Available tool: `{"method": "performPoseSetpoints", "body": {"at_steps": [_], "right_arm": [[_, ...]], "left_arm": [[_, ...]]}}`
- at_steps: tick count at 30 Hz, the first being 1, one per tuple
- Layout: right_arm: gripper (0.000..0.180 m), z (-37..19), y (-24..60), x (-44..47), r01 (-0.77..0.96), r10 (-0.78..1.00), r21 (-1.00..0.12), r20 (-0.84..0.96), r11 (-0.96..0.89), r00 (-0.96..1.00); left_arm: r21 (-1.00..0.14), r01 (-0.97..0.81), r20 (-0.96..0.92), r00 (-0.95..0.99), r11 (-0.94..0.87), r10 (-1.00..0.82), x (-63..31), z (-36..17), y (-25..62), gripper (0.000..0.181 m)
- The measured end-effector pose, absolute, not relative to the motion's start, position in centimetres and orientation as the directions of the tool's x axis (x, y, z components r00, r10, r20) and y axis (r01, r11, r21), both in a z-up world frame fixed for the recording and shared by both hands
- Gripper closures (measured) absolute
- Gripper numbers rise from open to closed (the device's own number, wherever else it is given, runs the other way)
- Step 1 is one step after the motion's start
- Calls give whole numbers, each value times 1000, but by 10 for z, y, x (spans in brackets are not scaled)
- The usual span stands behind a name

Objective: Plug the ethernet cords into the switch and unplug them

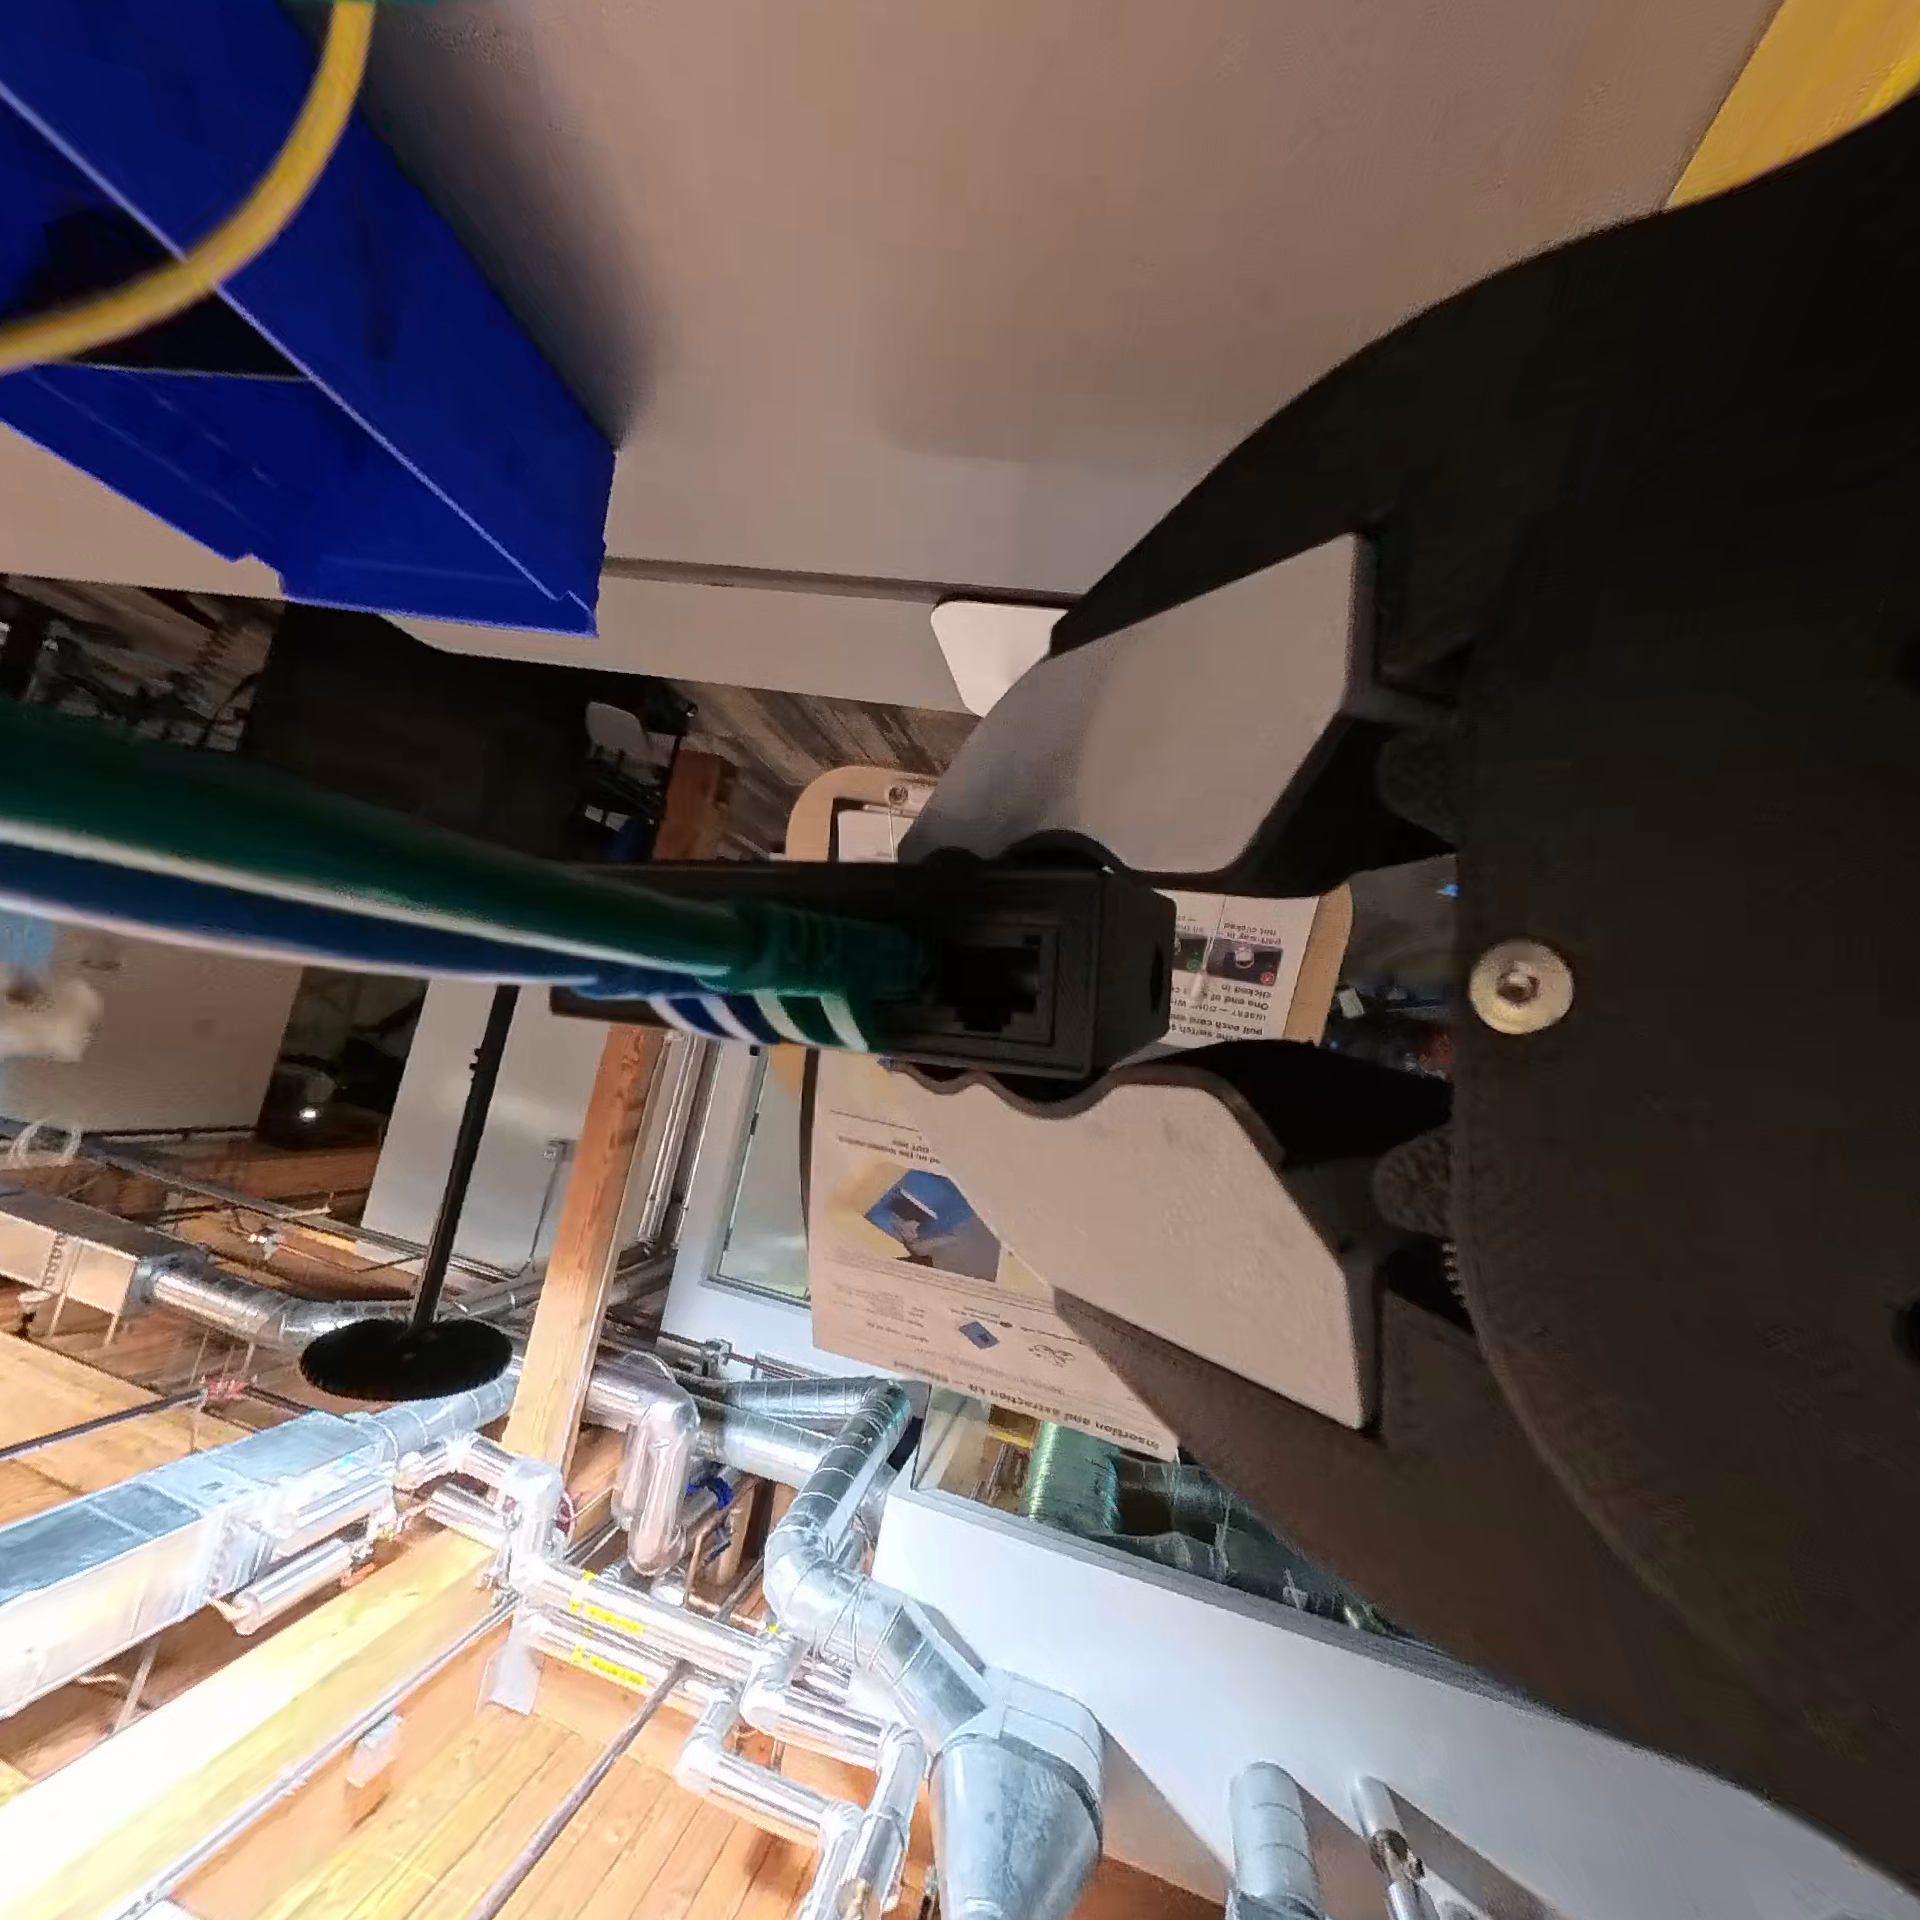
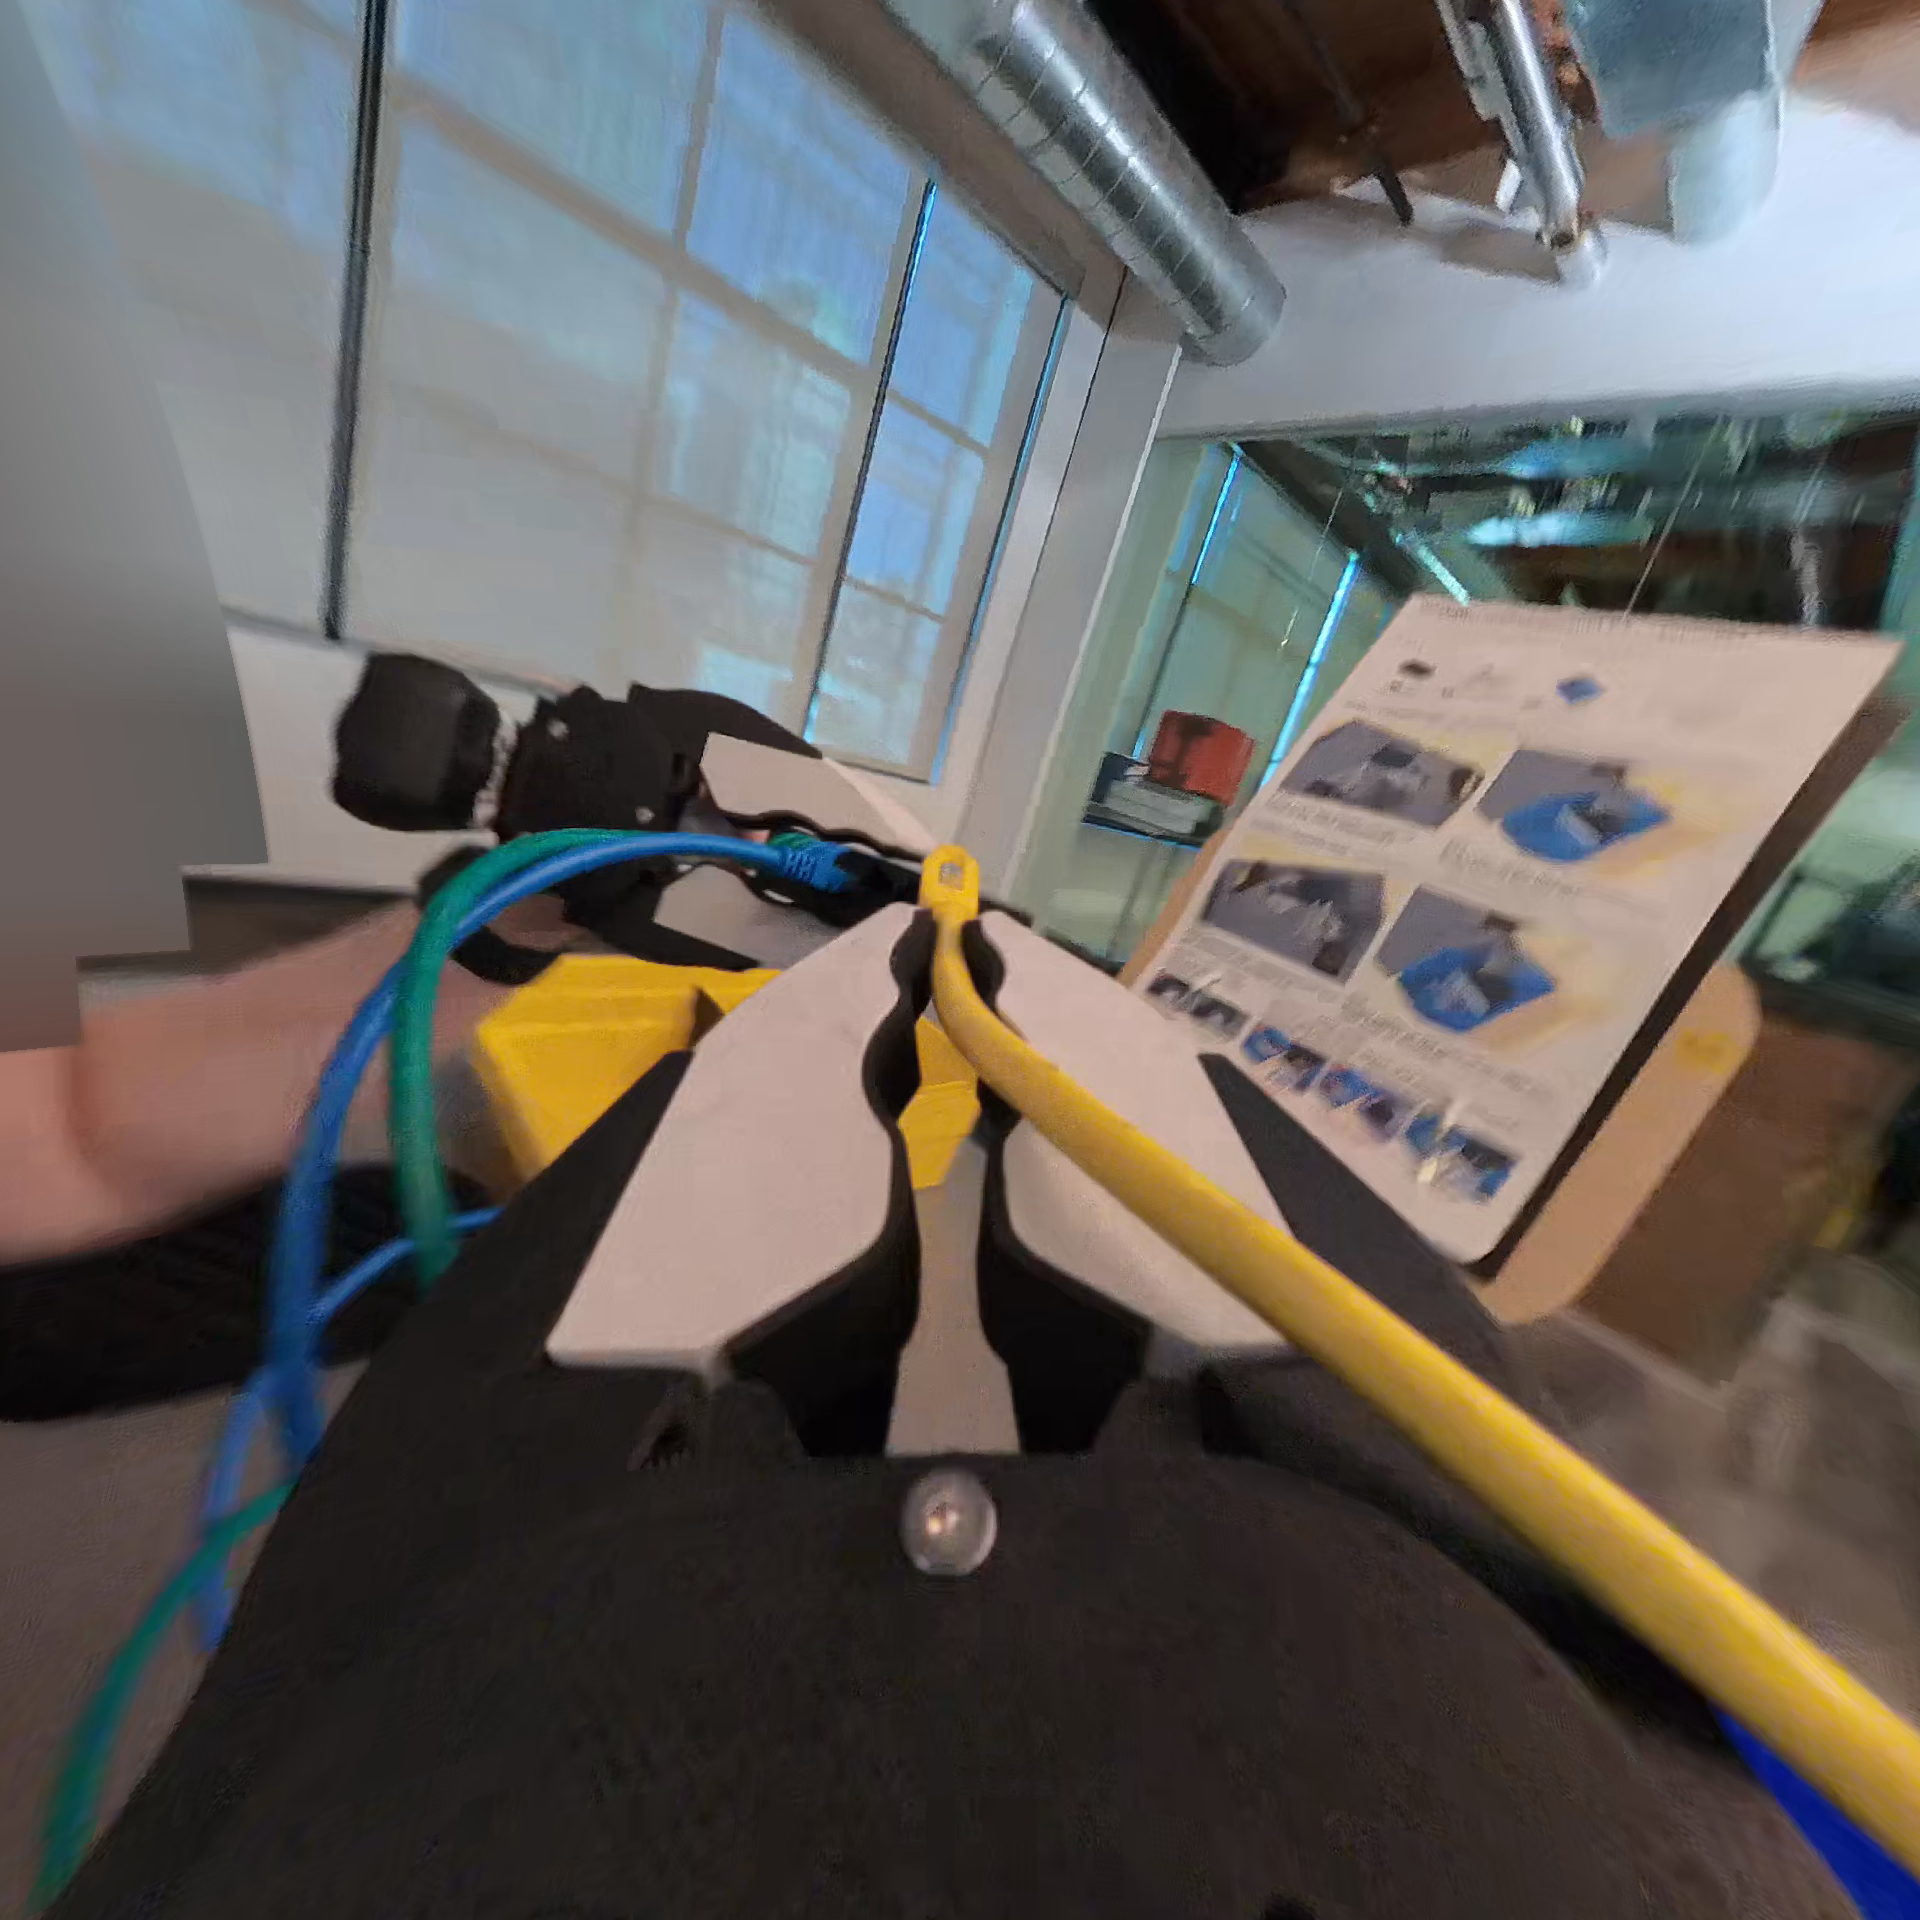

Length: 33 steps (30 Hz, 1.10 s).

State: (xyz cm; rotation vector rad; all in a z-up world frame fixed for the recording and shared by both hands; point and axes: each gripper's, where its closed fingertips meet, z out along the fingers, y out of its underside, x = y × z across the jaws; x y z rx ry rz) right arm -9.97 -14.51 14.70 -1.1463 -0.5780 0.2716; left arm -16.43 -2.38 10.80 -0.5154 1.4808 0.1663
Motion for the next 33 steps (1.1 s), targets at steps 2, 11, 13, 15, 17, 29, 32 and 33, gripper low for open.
{"method": "performPoseSetpoints", "body": {"at_steps": [2, 11, 13, 15, 17, 29, 32, 33], "right_arm": [[174, 155, -132, -106, 194, 432, -888, 382, 417, 817], [174, 136, -107, -141, 202, 336, -938, 294, 282, 895], [174, 133, -105, -141, 177, 325, -947, 261, 268, 909], [174, 132, -104, -141, 180, 299, -947, 258, 266, 918], [174, 131, -106, -144, 193, 295, -942, 274, 276, 916], [174, 124, -102, -137, 152, 268, -973, 195, 174, 944], [174, 122, -100, -132, 47, 300, -991, 83, 124, 950], [174, 122, -99, -129, 32, 297, -992, 68, 123, 952]], "left_arm": [[-216, -433, -976, 95, 875, -193, -162, 104, -23, 152], [-264, -531, -964, 156, 805, -214, -159, 107, -15, 151], [-288, -536, -958, 158, 794, -241, -158, 105, -15, 152], [-294, -549, -956, 153, 783, -252, -159, 105, -15, 152], [-294, -553, -955, 145, 779, -258, -158, 104, -17, 152], [-325, -548, -943, 130, 771, -305, -151, 98, -27, 152], [-269, -590, -963, 134, 762, -236, -150, 99, -26, 152], [-237, -607, -971, 135, 759, -196, -150, 100, -26, 152]]}}
